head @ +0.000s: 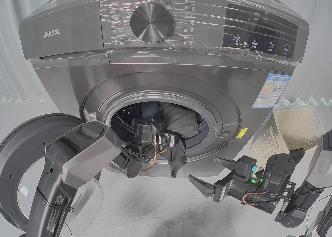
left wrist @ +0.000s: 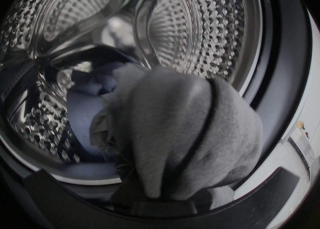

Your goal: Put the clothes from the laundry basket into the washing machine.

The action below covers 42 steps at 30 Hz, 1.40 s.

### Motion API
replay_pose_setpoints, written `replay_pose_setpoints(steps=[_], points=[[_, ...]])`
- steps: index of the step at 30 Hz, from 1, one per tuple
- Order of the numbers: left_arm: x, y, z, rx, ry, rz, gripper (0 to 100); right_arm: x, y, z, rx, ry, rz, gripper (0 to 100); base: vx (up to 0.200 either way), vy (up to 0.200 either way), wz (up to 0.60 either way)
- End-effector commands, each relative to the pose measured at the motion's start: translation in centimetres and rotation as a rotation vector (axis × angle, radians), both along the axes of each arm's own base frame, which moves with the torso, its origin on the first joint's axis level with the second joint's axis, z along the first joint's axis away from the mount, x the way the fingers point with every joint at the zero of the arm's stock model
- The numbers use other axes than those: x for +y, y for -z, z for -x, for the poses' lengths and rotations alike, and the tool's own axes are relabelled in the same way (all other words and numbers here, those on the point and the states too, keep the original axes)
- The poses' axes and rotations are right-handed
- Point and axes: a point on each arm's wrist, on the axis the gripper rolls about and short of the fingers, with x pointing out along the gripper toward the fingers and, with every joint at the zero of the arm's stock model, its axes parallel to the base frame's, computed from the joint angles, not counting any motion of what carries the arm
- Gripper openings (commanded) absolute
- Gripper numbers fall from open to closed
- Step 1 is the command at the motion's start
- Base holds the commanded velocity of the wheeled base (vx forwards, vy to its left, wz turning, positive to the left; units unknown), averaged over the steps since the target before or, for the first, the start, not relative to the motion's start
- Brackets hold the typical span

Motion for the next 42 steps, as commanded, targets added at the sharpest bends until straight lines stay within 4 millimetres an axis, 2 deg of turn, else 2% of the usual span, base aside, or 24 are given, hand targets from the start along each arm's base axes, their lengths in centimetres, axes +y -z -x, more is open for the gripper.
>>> replay_pose_setpoints(steps=[1,4,6,7,17,19,32,33,35,38,42], points=[[1.0,-3.8,-1.6,-0.113,-0.048,0.064,0,0.1,0.0,0.0,-0.002,-0.003,-0.002,100,0.000,0.000,0.00],[1.7,-5.8,-3.0,-0.182,-0.088,0.101,0,0.2,0.0,0.0,-0.003,-0.003,-0.002,100,0.000,0.000,0.00],[1.8,-6.4,-3.5,-0.207,-0.108,0.113,0,0.2,0.0,0.1,-0.002,-0.005,-0.001,100,0.000,0.000,0.00],[2.1,-6.9,-4.3,-0.239,-0.128,0.129,0,0.2,0.0,0.1,-0.002,-0.006,-0.001,100,0.000,0.000,0.00],[2.5,-7.1,-8.2,-0.376,-0.234,0.205,0,0.2,0.0,0.1,-0.002,-0.006,-0.001,100,0.000,0.000,0.00],[2.5,-6.3,-8.3,-0.365,-0.244,0.198,0,0.2,0.0,0.1,-0.001,-0.006,-0.003,100,0.000,0.000,0.00],[2.2,-6.2,-8.2,-0.363,-0.239,0.209,0,0.2,0.0,0.1,0.001,-0.006,0.000,100,0.000,0.000,0.00],[2.0,-6.3,-8.1,-0.360,-0.234,0.216,100,0.2,0.0,0.1,0.001,-0.006,0.000,100,0.000,0.000,0.00],[1.6,-6.2,-7.7,-0.334,-0.228,0.234,100,0.2,0.1,0.1,0.002,-0.008,0.001,100,0.000,0.000,0.00],[1.0,-5.3,-5.7,-0.230,-0.196,0.192,100,0.2,0.1,0.1,0.004,-0.008,0.002,100,0.000,0.000,0.00],[1.3,-3.5,-3.9,-0.112,-0.172,0.117,100,0.2,0.2,0.1,0.005,-0.008,0.003,100,0.000,0.000,0.00]])
